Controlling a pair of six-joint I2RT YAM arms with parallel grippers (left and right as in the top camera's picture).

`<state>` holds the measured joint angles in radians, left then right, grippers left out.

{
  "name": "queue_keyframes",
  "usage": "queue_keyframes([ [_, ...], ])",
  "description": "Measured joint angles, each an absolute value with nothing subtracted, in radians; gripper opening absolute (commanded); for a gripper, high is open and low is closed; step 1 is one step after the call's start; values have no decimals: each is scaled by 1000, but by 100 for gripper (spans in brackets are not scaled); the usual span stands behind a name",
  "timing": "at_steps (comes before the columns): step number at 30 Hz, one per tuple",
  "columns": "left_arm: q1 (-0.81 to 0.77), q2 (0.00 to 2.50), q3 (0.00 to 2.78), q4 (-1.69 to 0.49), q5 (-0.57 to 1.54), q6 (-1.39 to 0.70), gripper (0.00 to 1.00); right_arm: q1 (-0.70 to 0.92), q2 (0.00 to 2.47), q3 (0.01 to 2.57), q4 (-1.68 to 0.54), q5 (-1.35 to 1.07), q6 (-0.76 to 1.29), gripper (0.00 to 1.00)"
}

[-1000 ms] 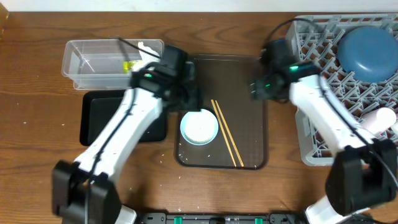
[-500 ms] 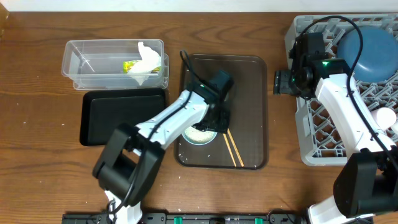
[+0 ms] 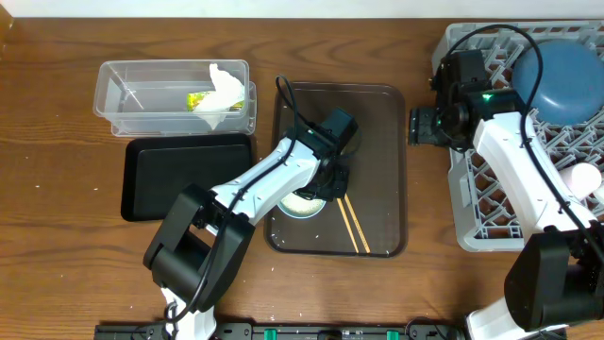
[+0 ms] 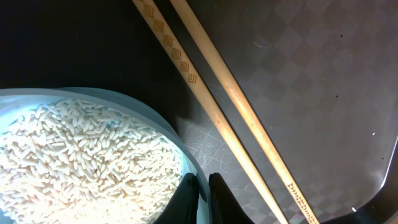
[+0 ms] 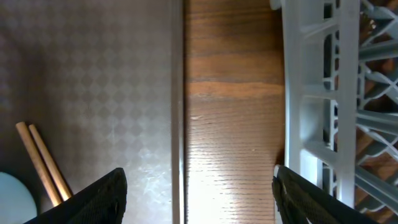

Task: Sort waste into correct bins and load items into the dishwasher rack
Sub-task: 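Carry the rice bowl left and tip the rice onto the black tray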

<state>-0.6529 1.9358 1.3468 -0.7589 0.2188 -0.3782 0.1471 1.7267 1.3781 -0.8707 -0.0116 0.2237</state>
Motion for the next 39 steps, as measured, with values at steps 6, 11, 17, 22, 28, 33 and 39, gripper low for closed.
queue_keyframes([
  [6, -653, 1897, 1347, -801, 202, -377, 6, 147, 1727, 1378, -873, -12, 224, 74],
  [11, -650, 1827, 1370, -849, 188, -377, 6, 147, 1727, 1378, -873, -12, 224, 74],
  [17, -611, 1724, 1383, -883, 184, -377, 6, 147, 1727, 1378, -874, -12, 224, 75],
  [22, -487, 1629, 1387, -927, 187, -361, 6, 147, 1727, 1378, -873, -11, 224, 74],
  [28, -252, 1576, 1390, -974, 332, -271, 6, 147, 1727, 1378, -873, -12, 224, 74],
  [33, -31, 1576, 1367, -976, 572, -149, 6, 147, 1727, 1378, -874, -12, 224, 74],
  [39, 226, 1576, 1250, -976, 886, 15, 6, 147, 1727, 1378, -873, -14, 222, 73],
])
